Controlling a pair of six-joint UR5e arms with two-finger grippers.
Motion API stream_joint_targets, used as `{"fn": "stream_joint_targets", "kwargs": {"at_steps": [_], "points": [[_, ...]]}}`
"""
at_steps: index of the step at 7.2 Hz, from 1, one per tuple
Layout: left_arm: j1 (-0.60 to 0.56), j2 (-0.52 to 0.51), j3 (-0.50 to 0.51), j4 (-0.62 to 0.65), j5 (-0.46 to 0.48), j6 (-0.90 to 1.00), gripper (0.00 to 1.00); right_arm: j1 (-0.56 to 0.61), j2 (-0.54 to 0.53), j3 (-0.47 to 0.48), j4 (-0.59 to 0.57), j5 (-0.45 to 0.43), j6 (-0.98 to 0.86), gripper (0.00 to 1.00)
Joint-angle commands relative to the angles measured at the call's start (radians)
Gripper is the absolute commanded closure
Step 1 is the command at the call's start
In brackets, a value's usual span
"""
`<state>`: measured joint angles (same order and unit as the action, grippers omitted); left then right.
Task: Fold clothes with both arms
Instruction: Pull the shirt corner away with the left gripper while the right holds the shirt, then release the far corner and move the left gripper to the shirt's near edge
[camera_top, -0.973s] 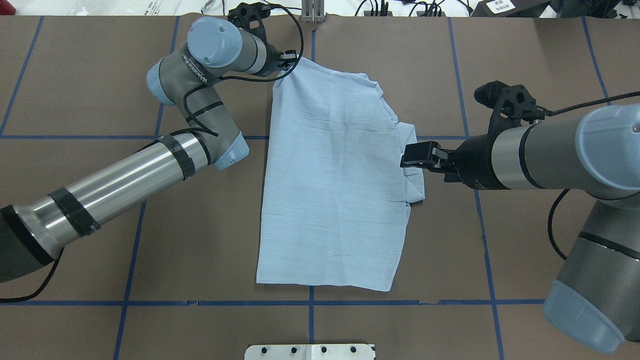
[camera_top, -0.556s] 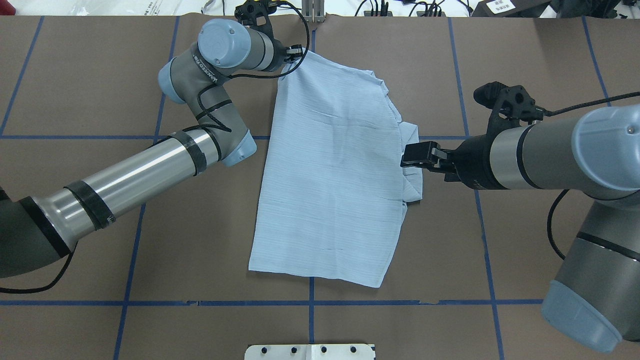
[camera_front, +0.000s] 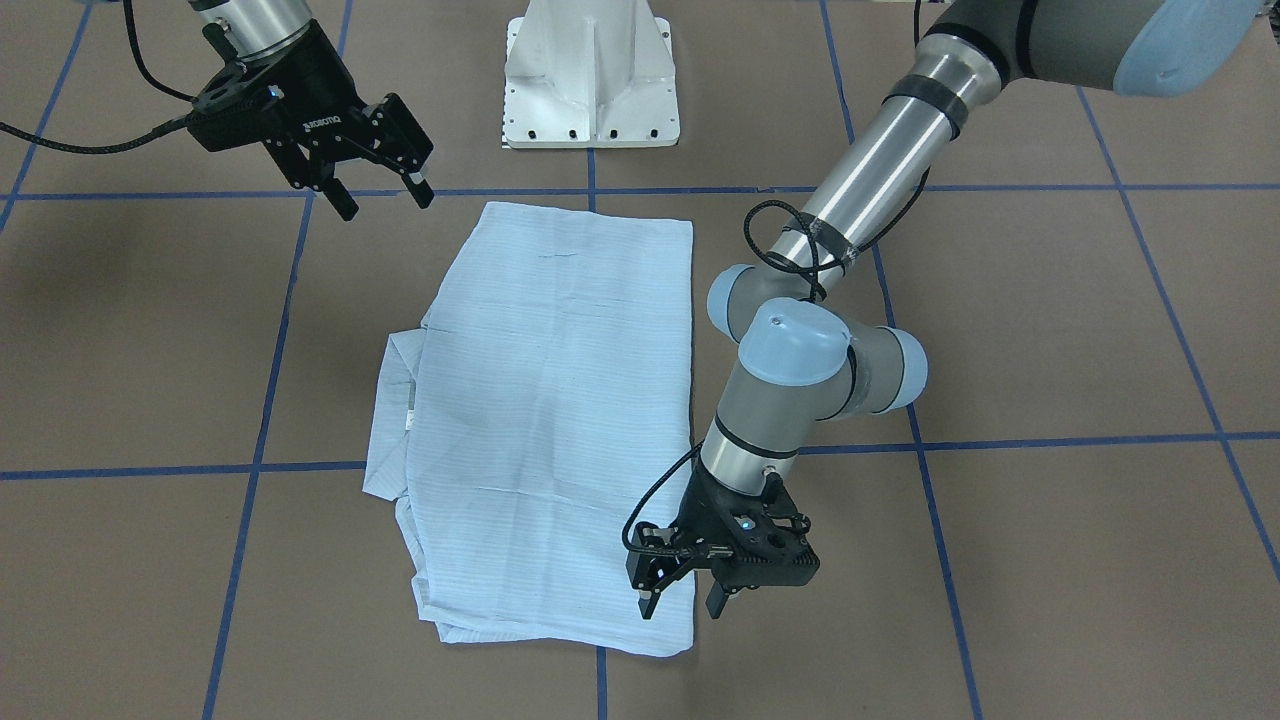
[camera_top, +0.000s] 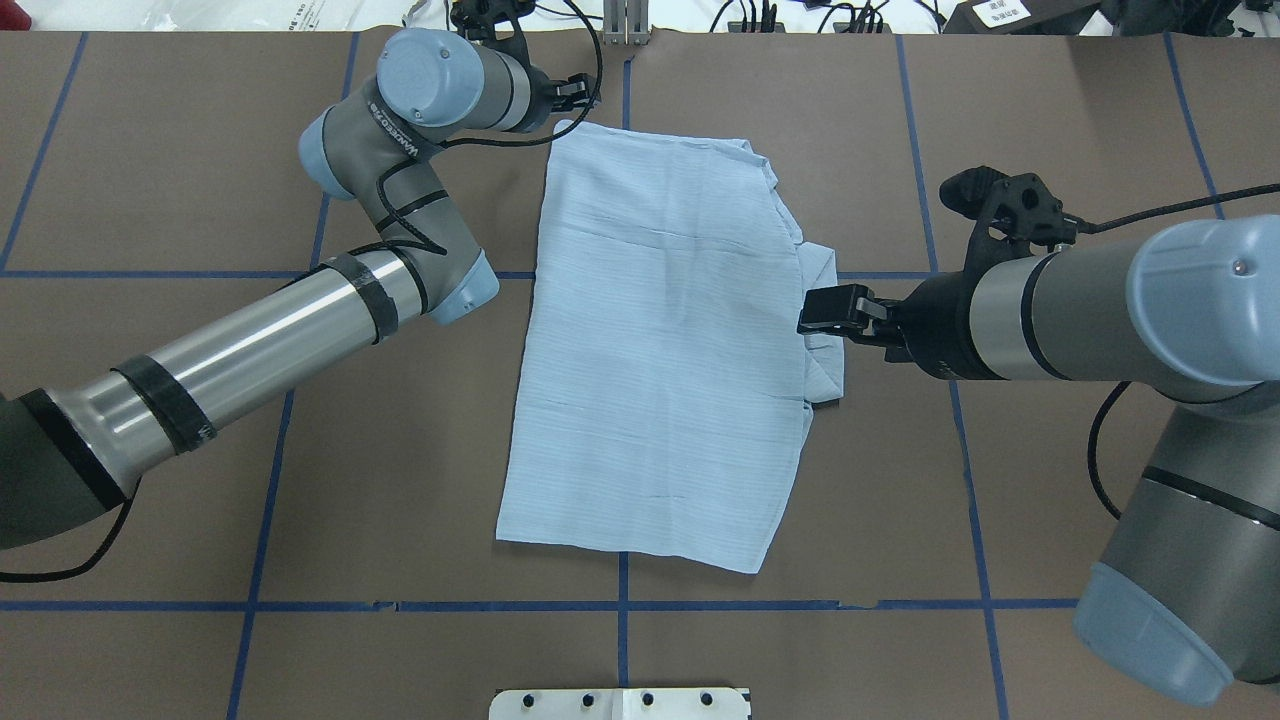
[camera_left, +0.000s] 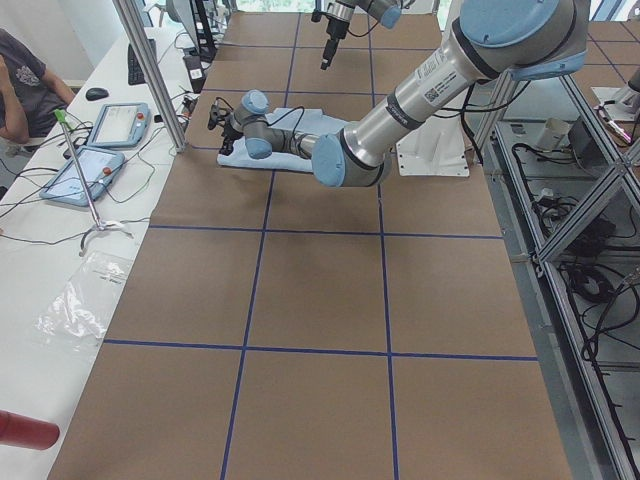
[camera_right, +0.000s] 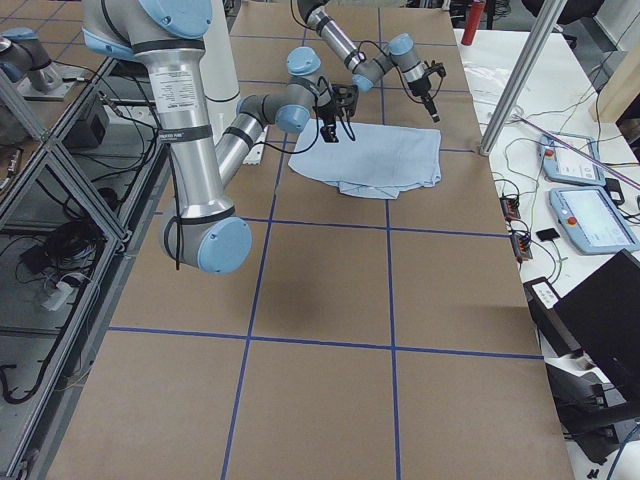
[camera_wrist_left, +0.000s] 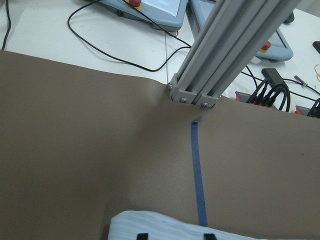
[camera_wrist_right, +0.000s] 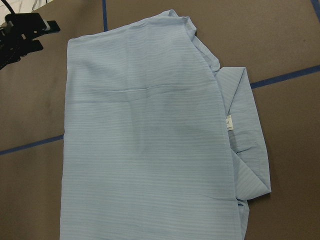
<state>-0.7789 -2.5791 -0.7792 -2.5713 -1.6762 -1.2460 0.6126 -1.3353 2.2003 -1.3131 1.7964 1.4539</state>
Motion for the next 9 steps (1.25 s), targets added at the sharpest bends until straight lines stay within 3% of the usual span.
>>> {"fn": "stream_joint_targets", "kwargs": {"at_steps": [1, 4, 5, 6, 7, 9], "points": [[-0.002, 0.150, -0.273, 0.175, -0.058, 0.002, 0.01, -0.001, 0.025, -0.019, -0.001, -0.002, -0.001, 0.00], [0.021, 0.499, -0.848, 0.411, -0.187, -0.015, 0.01, -0.001, 0.021, -0.028, -0.003, 0.012, -0.006, 0.00], [0.033, 0.596, -0.958, 0.414, -0.224, -0.076, 0.01, -0.001, 0.018, -0.030, -0.003, 0.011, -0.006, 0.00], [0.115, 0.694, -1.088, 0.411, -0.211, -0.137, 0.01, -0.001, 0.015, -0.028, -0.002, 0.014, -0.006, 0.00], [0.198, 0.750, -1.167, 0.408, -0.179, -0.270, 0.01, -0.001, 0.012, -0.027, -0.002, 0.020, -0.006, 0.00], [0.433, 0.754, -1.166, 0.408, 0.014, -0.479, 0.01, 0.001, 0.010, -0.027, -0.002, 0.024, -0.006, 0.00]]}}
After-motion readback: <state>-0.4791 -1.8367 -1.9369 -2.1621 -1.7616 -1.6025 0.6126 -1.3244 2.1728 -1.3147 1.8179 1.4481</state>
